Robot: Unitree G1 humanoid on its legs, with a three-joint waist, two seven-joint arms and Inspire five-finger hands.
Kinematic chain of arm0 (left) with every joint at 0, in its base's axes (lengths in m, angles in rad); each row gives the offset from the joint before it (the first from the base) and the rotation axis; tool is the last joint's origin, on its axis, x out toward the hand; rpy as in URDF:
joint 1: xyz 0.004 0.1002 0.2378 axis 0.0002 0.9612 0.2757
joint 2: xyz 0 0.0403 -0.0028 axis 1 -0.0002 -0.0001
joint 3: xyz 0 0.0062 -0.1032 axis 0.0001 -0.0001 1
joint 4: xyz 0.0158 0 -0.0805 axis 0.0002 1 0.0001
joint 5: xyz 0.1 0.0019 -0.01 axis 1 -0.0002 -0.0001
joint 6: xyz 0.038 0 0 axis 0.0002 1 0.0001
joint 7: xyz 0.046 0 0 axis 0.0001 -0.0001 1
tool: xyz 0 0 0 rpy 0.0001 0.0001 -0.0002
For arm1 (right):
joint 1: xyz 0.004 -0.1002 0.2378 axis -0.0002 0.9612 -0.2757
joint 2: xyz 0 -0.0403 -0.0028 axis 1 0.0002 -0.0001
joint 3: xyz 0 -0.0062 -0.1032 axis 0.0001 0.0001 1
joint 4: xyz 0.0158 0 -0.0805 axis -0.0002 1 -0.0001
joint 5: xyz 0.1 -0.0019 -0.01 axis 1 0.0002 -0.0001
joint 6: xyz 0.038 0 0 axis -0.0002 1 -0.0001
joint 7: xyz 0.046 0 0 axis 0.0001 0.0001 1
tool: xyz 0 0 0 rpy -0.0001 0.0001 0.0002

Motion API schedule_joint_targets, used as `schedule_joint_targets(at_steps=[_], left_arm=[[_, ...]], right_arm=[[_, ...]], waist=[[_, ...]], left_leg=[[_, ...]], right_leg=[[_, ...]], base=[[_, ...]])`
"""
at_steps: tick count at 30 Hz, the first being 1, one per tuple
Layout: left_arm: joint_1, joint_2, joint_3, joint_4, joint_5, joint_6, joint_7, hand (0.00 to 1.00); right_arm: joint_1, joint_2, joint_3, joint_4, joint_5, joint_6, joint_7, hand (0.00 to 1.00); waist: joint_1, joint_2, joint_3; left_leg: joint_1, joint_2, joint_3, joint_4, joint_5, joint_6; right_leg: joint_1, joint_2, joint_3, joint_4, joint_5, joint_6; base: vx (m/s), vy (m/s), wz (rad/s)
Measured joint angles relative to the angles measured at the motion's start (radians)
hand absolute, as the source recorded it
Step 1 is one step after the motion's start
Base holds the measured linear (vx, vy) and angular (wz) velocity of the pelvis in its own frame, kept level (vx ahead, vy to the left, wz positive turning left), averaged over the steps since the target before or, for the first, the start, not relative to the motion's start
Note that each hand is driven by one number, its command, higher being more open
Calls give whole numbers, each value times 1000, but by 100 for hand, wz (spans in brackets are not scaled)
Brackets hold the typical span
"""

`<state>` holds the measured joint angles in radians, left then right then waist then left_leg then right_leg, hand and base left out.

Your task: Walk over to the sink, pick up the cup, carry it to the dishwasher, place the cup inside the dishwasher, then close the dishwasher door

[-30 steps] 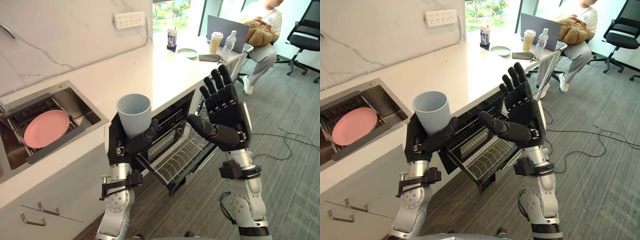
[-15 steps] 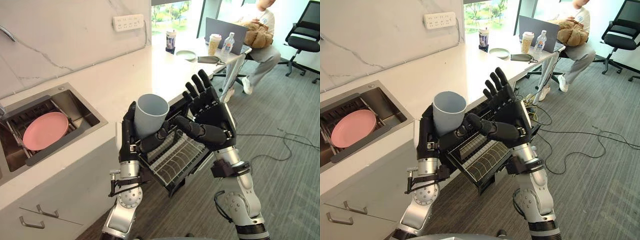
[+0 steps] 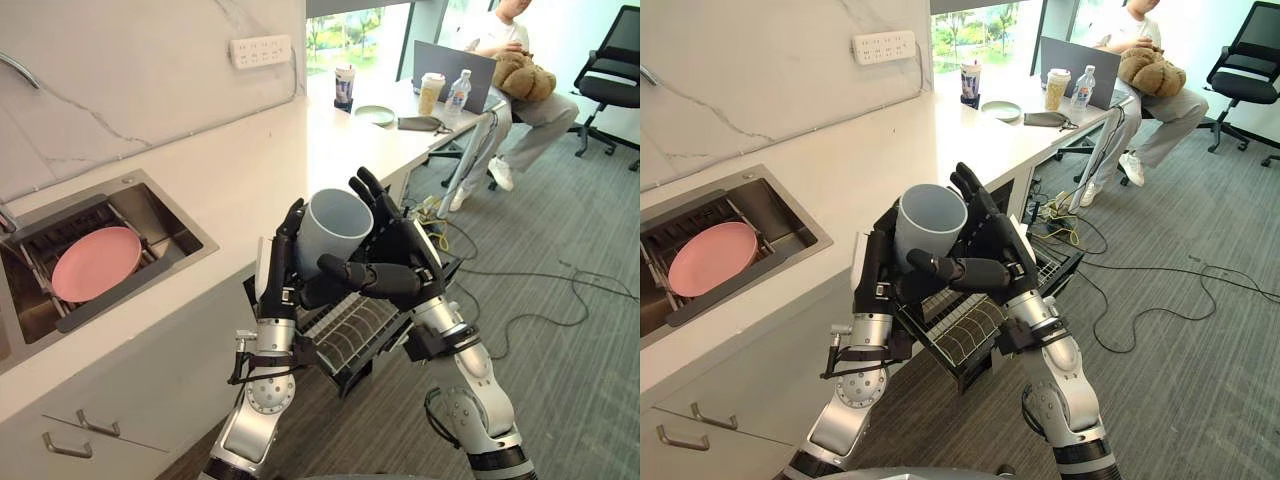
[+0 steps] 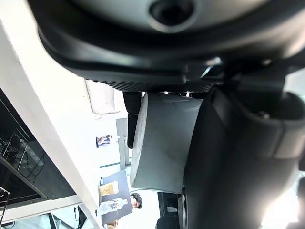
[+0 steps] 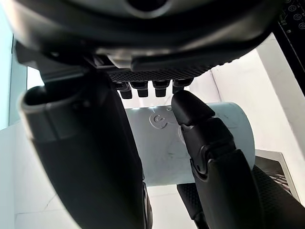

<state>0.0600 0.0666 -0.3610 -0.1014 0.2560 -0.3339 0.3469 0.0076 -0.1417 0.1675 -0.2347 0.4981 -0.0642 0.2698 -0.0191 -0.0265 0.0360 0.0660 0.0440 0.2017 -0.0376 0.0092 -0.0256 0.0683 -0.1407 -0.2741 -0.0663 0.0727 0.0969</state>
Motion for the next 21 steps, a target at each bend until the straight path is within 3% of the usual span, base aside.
schedule_joint_targets(at_steps=[7, 8, 12, 21], left_arm=[[2, 9, -20, 0, -40, 0, -80, 0], [4, 8, -22, 0, -43, 0, -92, 0], [17, 7, -21, 0, -77, 0, -116, 0], [44, -6, -27, -1, -96, 1, -103, 0]], right_arm=[[-1, -8, 0, 27, -12, 13, -16, 100], [-1, -8, 0, 27, -12, 13, -19, 0], [-1, -8, 5, 27, -23, 13, -21, 0], [0, -11, 24, 27, -101, 13, -74, 0]], waist=[[0, 2, -2], [0, 4, -4], [0, 19, -17], [1, 19, -18]], left_leg=[[4, -3, 0, -16, 7, 0], [4, -3, -1, -18, 8, 0], [4, -5, -2, -28, 9, 0], [4, -6, -5, -31, 10, 0]], right_leg=[[-1, 0, -1, -4, 1, 0], [-1, 0, -1, -5, 1, 0], [-2, 0, -4, -11, 1, 1], [-2, 0, -6, -12, 1, 2]], base=[[-5, -2, 0], [0, 0, 0], [0, 0, 0], [-8, -3, 0]])
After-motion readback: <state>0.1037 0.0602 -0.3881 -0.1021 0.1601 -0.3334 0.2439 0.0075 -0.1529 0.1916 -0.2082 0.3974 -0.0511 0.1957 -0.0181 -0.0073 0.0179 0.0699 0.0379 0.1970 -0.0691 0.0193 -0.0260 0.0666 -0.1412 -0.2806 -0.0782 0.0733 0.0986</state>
